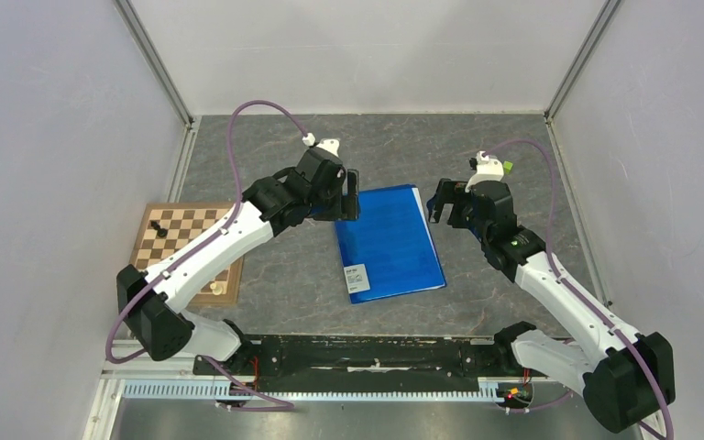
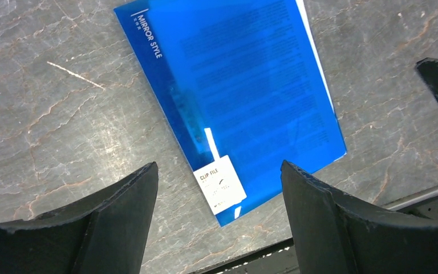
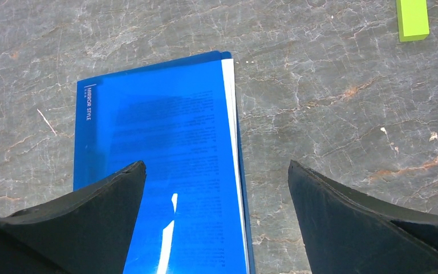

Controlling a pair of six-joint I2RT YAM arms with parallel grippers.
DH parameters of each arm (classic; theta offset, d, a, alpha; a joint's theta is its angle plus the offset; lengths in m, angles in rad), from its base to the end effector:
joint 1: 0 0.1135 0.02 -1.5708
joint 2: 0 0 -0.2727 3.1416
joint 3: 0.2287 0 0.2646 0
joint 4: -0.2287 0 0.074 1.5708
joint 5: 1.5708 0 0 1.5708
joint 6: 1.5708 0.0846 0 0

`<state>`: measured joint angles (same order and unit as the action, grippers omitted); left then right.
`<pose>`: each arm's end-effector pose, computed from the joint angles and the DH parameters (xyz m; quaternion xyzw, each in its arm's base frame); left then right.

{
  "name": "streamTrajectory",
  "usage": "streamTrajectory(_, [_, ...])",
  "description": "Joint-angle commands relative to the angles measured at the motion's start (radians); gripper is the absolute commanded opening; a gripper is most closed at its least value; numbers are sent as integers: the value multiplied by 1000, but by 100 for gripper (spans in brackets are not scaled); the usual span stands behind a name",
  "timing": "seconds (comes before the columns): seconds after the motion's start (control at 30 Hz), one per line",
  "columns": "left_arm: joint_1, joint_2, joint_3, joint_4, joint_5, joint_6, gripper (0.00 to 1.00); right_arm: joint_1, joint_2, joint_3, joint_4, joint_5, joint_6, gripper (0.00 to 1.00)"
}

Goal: Put the files into the folder

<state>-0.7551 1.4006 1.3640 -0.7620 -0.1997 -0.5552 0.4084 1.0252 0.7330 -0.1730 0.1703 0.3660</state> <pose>0.2613 -0.2229 0.3204 0.0546 0.9209 -0.1551 0.3534 0.2656 0.0993 0.2592 0.0267 0.8487 0.1305 0.5118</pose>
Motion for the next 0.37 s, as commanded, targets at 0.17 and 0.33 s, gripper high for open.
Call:
streamTrajectory(0.17, [-3, -2, -21, 17, -19, 19, 85, -2, -15, 13, 25, 0, -21, 98])
streamTrajectory(0.33, [-3, -7, -25, 32, -11, 15, 85, -1, -19, 17, 23, 3, -27, 98])
